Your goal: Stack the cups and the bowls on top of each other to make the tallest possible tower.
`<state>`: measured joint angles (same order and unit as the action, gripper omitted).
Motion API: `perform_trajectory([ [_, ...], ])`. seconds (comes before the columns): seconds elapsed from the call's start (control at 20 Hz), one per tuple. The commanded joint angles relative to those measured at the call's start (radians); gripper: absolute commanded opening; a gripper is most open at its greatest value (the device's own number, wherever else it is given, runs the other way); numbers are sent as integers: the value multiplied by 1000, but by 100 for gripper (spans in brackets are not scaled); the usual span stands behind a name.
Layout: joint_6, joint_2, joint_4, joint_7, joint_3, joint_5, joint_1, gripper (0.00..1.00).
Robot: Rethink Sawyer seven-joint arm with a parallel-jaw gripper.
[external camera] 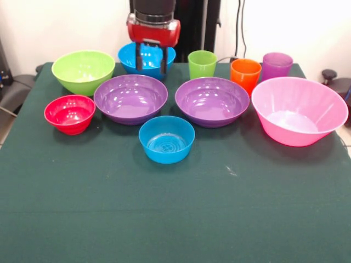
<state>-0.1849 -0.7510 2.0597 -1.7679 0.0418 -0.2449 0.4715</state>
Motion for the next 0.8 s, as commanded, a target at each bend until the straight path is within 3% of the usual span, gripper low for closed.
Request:
perform_trajectory([
  [0.05,101,125,58,-181,13,-9,-51,100],
  [0.8,162,153,119,-249,45,58,-95,100],
])
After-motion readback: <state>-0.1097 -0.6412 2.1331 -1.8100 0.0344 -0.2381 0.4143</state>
